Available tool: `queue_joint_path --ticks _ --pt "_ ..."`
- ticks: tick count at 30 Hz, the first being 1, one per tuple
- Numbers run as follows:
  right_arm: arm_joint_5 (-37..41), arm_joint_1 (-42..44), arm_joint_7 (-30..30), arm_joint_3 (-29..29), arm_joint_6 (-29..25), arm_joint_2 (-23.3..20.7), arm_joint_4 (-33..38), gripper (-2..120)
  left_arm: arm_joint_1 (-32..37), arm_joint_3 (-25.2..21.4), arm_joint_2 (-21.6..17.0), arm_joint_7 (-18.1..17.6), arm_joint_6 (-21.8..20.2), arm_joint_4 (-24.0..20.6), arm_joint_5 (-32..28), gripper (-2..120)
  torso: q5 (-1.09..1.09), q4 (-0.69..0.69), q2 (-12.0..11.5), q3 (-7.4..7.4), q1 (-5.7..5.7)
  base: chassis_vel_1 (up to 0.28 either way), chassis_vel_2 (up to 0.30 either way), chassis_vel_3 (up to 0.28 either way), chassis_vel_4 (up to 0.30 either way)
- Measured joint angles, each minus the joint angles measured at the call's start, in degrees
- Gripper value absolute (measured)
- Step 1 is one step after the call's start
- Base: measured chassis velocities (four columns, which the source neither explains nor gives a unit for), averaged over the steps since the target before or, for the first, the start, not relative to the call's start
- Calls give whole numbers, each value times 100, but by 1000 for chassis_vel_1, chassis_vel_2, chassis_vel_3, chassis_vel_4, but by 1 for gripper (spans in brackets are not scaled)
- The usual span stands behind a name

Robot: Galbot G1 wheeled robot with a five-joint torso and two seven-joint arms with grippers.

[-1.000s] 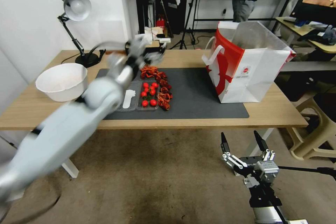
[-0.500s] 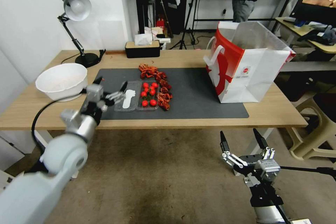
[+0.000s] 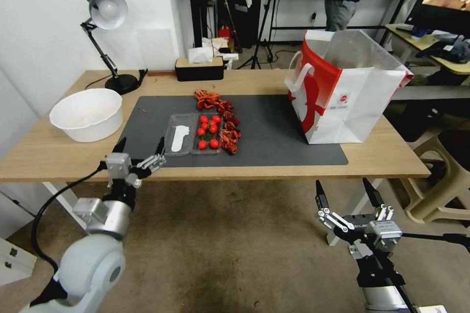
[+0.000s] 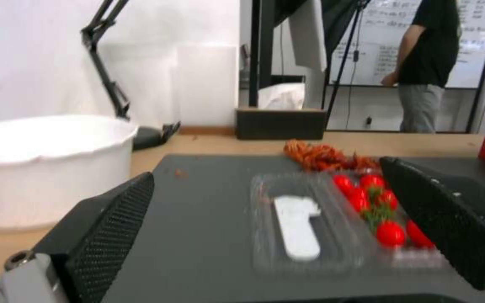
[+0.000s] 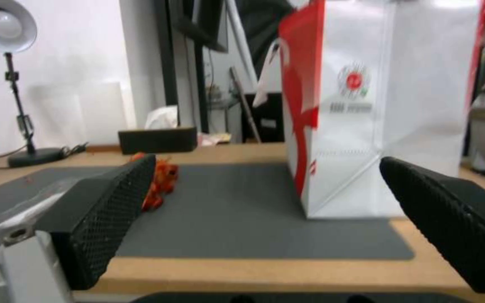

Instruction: Pick up the trash from the table and place it into the takeout bag.

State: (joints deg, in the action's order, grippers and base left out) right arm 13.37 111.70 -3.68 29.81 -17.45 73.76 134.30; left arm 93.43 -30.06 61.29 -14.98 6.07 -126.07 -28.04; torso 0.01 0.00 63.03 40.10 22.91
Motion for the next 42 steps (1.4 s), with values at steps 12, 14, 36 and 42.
queue_joint_path --ticks 12,14,36,42 --pt "1407 -736 122 226 716 -591 -675 100 601 -400 297 277 580 335 234 100 0 -1 -1 0 1 0 0 0 0" --pt "1530 -824 131 224 766 -645 -745 100 627 -416 326 278 623 398 296 100 -1 -1 -1 0 1 0 0 0 0" --pt "1879 -1318 138 76 1080 -907 -989 100 753 -466 504 265 937 774 561 100 -1 -1 -1 1 1 0 0 0 0" --pt "1881 -1319 138 74 1084 -909 -990 100 751 -467 504 266 937 774 561 100 -1 -1 -1 0 1 0 0 0 0"
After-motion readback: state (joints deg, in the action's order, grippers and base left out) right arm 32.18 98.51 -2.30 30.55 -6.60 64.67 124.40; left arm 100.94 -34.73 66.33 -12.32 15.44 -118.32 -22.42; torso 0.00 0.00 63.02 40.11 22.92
